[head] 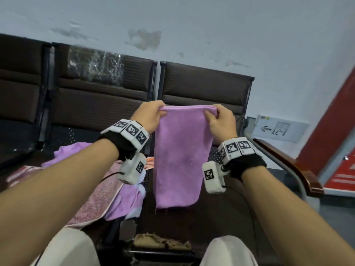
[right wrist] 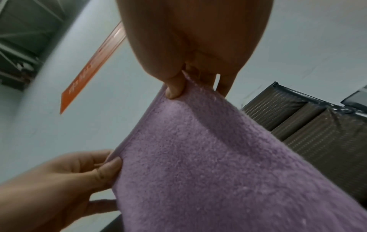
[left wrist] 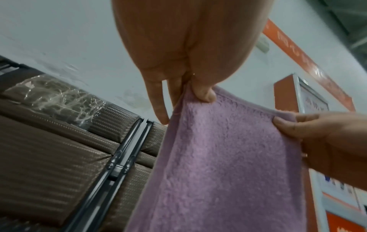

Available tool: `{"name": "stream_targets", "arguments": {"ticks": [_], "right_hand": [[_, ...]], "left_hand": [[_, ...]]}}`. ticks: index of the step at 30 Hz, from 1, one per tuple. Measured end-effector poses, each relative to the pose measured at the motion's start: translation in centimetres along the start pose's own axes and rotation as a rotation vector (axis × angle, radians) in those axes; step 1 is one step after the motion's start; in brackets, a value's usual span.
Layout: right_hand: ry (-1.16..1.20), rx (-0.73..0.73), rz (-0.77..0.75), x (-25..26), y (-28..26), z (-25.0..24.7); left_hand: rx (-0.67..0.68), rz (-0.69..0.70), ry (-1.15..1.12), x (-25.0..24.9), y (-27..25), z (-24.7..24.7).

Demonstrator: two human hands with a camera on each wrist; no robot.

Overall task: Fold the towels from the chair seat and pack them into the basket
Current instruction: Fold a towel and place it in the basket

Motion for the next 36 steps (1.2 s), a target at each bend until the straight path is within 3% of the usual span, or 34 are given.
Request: {"name": "stream_targets", "arguments": {"ticks": [2,6,11,17,21,31,34,36], "right_hand": [[0.06,0.007,-0.01,-0.4,-1.1,-0.6],[0.096,0.111,0.029,-3.4,-6.4,-0.7],[0.064,0.144,0.168,-8.4,-14.9,-0.3],[-0.023,0.157,0.451,-14.2,-21.7,0.7],[-0.127,0.244,0.573,-17.2,-22.1,2.3],[-0.142,0.378,0.736,-23.9,-15.3,7.0],[-0.342,0.462,0.761,-25.2,-15.1,7.9],[-0.499,0.503,0.676,-25.1,-15.6,8.1]], "left_hand": [[-0.033,0.033,-0.064,-0.5,-0.8,0.0],[0.033,0.019,-0.202,-0.9,-5.5,1.9],[0.249,-0.057,-0.319,-1.0,-13.8,6.4],[0.483,-0.204,-0.445,-0.2,-20.9,11.8],[0.58,-0.338,-0.462,1.5,-22.0,14.6],[0.47,-0.359,-0.38,7.7,-16.9,20.2],[0.504,-0.398,-0.326,9.1,-16.8,22.6],[0.569,-0.446,-0.313,9.6,-17.6,23.7]]}}
Point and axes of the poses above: each hand's wrist, its own y-axis towards the middle knuckle, its own z-axis out of the palm, x = y × z, the point moved 5 cm from there along y, towards the middle knuckle, and after that the axes turned 11 degrees about z, right-handed, at the moved point
